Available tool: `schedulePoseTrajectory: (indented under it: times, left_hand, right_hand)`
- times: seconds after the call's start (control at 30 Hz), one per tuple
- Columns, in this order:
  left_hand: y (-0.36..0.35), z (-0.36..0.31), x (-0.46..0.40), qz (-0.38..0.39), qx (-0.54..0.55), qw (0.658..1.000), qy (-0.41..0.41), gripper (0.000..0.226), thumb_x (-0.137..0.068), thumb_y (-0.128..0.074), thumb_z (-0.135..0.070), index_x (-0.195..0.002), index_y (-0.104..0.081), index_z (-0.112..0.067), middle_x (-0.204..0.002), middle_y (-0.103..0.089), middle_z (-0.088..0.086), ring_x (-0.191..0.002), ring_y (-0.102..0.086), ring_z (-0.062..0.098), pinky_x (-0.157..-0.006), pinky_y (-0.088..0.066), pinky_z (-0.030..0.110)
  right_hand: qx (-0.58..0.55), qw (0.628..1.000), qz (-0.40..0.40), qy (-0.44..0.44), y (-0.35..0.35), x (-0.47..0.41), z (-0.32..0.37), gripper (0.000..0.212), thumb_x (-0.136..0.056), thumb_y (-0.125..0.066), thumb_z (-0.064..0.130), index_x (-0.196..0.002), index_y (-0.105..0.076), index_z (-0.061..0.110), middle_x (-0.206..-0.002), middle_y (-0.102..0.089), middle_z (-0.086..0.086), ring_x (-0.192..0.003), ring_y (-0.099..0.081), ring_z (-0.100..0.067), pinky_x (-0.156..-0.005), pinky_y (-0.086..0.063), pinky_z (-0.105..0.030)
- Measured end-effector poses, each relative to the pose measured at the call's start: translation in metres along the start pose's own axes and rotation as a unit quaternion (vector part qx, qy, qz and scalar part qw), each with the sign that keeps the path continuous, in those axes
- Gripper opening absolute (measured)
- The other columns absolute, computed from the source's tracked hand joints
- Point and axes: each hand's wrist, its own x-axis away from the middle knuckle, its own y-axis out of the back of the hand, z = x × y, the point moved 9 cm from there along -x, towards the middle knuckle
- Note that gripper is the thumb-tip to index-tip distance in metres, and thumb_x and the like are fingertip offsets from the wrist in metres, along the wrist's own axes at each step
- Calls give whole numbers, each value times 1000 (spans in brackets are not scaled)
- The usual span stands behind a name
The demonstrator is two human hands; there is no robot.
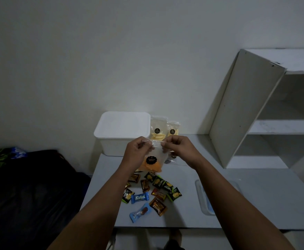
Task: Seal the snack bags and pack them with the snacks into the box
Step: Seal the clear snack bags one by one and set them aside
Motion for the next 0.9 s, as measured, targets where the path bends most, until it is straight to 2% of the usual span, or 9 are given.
schedulePoseTrajectory:
  times: [0.07,0.13,0.2,0.3,0.43,0.57,0.73,0.9]
  left_hand:
    - [2,-1,0,-7,8,1000,-1,14,-99,-60,-12,-89,-70,-7,-88,-75,11,-84,-70,16,-79,-58,26]
    - [2,2,-1,-7,19,1000,8,15,-98,-62,-14,-88,-71,-11,-89,-76,12,-83,-69,18,-81,-58,30]
    - [1,6,-1,-3,39,999,28,15,-97,-64,-18,-90,-74,-9,-91,-78,11,-85,-70,20,-85,-58,35]
    - [-5,7,1,10,33,999,36,19,-97,-65,-20,-96,-77,-5,-92,-80,5,-86,-71,17,-86,-58,34]
    - [-2,3,0,-13,3,1000,12,18,-97,-64,-16,-95,-76,-2,-85,-80,1,-77,-70,9,-80,-58,28]
    - [2,4,-1,-19,1,1000,11,19,-98,-63,-18,-95,-74,-2,-85,-79,0,-75,-69,7,-80,-57,29]
    - [0,4,1,-15,3,1000,13,17,-97,-64,-19,-96,-75,-6,-86,-80,1,-77,-69,9,-79,-57,29]
    - [4,5,2,-24,-2,1000,6,18,-99,-62,-16,-96,-72,-1,-86,-78,4,-76,-67,12,-76,-57,27]
  right_hand:
    - [-11,1000,-3,5,3,1,0,11,-95,-72,15,-92,-71,5,-91,-73,-26,-77,-68,-20,-64,-50,-24]
    - [-11,1000,-3,11,5,0,0,11,-96,-71,13,-92,-70,3,-87,-73,-22,-70,-66,-14,-62,-50,-22]
    - [-4,1000,3,15,3,1,1,11,-97,-69,12,-92,-68,2,-86,-73,-17,-66,-65,-7,-62,-49,-19]
    - [-1,1000,4,16,0,1,1,13,-96,-70,11,-93,-68,-1,-82,-72,-14,-61,-63,-3,-59,-47,-17]
    - [-25,1000,-9,6,3,2,-3,15,-94,-73,14,-94,-72,-1,-83,-74,-12,-62,-64,-5,-61,-48,-20]
    - [-38,999,-17,8,6,3,-5,15,-95,-70,10,-100,-71,-5,-87,-76,-14,-66,-67,-7,-64,-51,-23]
    - [-25,999,-28,25,5,1,-2,8,-97,-67,8,-90,-69,5,-81,-74,-15,-63,-62,-13,-62,-49,-24]
    - [-36,998,-51,18,7,0,-6,17,-96,-70,11,-96,-69,-6,-84,-74,-18,-67,-68,-11,-63,-50,-25]
